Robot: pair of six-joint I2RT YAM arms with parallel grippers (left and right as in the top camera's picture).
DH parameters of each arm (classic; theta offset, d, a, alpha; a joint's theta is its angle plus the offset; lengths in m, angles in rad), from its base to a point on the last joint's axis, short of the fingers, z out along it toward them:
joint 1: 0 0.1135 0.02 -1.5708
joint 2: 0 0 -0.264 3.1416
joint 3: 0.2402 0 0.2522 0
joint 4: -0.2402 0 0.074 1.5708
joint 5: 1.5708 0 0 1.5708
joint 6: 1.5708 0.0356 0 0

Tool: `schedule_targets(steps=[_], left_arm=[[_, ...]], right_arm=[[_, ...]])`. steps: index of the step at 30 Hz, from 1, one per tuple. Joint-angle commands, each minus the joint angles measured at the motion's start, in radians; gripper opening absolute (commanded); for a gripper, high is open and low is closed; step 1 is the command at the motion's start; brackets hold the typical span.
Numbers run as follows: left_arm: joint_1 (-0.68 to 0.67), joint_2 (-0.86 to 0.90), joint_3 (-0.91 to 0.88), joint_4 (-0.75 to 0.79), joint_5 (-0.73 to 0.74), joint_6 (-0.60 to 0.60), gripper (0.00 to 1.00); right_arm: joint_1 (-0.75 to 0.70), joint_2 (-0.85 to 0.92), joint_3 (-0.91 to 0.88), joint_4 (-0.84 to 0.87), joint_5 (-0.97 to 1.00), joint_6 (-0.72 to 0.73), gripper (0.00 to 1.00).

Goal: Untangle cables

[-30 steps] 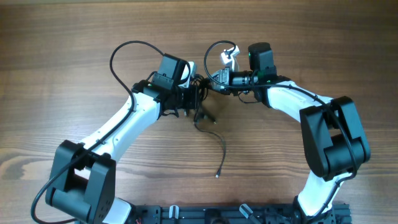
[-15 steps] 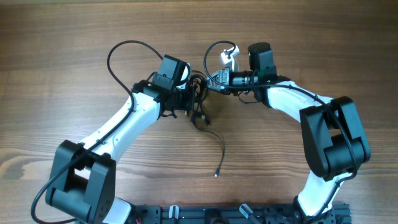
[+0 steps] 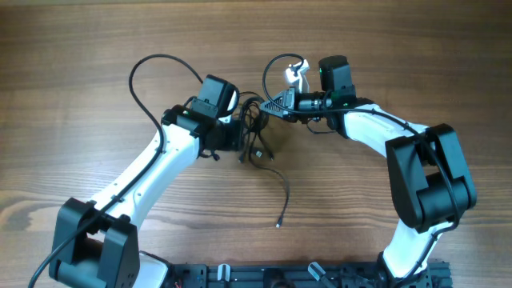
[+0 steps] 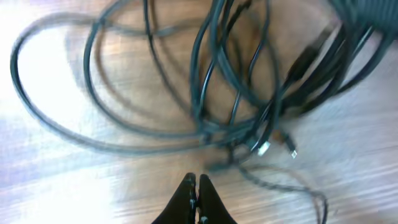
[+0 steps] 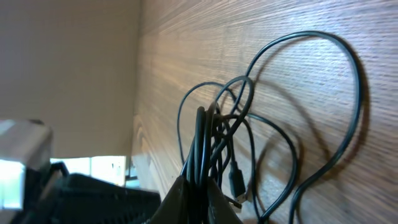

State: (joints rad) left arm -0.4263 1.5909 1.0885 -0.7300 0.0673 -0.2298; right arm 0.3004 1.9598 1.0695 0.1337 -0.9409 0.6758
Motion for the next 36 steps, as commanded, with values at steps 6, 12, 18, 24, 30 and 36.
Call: schedule_targets(steps=[6, 12, 18, 24, 30, 36], left_arm=[[-0.001, -0.014, -0.004, -0.006, 0.100, -0.038, 0.09], [-0.002, 0.029, -0.004, 0.064, 0.100, -0.010, 0.42], [-0.011, 0.105, -0.004, 0.082, 0.099, 0.043, 0.49], [-0.018, 0.144, -0.005, 0.146, 0.043, 0.066, 0.47], [-0.018, 0.144, -0.005, 0.185, -0.006, 0.066, 0.33], [-0.018, 0.144, -0.005, 0.173, -0.088, 0.066, 0.10]], right_arm=[[0.004, -0.002, 0.002, 0.000, 0.052, -0.018, 0.04], [0.004, -0.002, 0.002, -0.026, 0.050, -0.020, 0.04], [0.004, -0.002, 0.002, -0.026, 0.051, -0.019, 0.04], [0.004, -0.002, 0.002, -0.026, 0.050, -0.019, 0.04], [0.004, -0.002, 0.002, -0.026, 0.051, -0.019, 0.04], [0.004, -0.002, 0.002, -0.026, 0.051, -0.020, 0.04]])
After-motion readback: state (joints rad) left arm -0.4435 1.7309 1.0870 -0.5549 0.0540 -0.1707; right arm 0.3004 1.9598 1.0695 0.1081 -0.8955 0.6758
